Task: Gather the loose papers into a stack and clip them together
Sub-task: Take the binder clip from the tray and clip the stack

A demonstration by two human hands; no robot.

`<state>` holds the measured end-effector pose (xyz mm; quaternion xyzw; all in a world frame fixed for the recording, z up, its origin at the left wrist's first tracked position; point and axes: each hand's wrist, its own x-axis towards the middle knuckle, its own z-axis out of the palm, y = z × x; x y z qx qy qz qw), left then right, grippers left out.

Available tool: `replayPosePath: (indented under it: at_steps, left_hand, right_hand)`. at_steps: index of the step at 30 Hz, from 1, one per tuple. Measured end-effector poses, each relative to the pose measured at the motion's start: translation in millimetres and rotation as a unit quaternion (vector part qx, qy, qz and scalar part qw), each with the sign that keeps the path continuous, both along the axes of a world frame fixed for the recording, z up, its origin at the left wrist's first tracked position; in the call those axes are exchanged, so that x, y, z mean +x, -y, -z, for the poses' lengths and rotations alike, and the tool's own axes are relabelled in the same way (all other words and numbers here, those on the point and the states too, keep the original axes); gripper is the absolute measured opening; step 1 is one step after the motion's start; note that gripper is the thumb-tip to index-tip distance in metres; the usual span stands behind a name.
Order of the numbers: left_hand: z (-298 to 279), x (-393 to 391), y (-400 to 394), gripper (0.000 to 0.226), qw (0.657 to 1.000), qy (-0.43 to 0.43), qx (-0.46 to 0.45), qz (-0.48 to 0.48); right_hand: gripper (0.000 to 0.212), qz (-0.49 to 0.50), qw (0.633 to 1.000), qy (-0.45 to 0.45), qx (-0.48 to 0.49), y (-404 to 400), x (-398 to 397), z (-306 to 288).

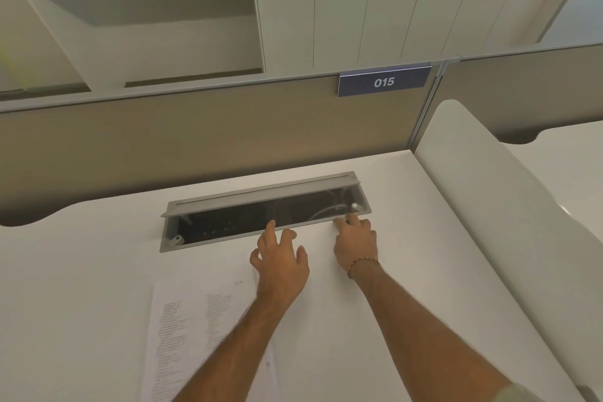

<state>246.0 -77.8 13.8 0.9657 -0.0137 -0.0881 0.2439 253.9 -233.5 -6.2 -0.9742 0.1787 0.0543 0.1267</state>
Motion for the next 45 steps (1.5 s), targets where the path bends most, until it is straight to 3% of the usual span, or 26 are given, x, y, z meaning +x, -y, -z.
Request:
replayPosePath:
  at_steps: [8, 10, 12, 16, 19, 22, 32, 39, 45]
  left_hand:
    - [-8, -11, -18, 0.036, 1.000, 0.005, -0.021, -0.016]
    - [-14, -21, -26, 0.035, 0.999, 0.004, -0.030, -0.023]
    - [-17, -32, -35, 0.034, 0.999, -0.003, -0.040, -0.024]
    - [-19, -58, -57, 0.019, 0.992, -0.021, -0.121, -0.030]
    - [-22, -79, -73, 0.008, 0.981, -0.028, -0.191, -0.021]
    - [-29, -96, -91, 0.005, 0.971, -0.017, -0.239, -0.010]
    - [-51, -141, -150, 0.014, 0.925, 0.014, -0.376, -0.051]
    - [-73, -161, -186, 0.010, 0.920, 0.024, -0.391, -0.024]
    - [-91, -170, -207, 0.012, 0.930, 0.024, -0.367, -0.002]
  right_hand:
    - [0.030, -0.041, 0.999, -0.006, -0.017, -23, -23, -12]
    - [0.027, -0.036, 0.999, -0.013, 0.015, -35, -36, -15]
    - [0.023, -0.008, 0.994, -0.005, 0.105, -46, -48, -17]
    - [0.005, 0.090, 0.938, 0.050, 0.332, -69, -69, -34]
    - [0.010, 0.149, 0.867, 0.076, 0.469, -88, -84, -44]
    - [0.011, 0.157, 0.819, 0.091, 0.544, -105, -96, -52]
    - [0.014, 0.132, 0.804, 0.127, 0.566, -164, -136, -76]
    - [0.009, 0.108, 0.793, 0.140, 0.582, -199, -158, -92]
    - [0.010, 0.089, 0.805, 0.147, 0.567, -218, -168, -103]
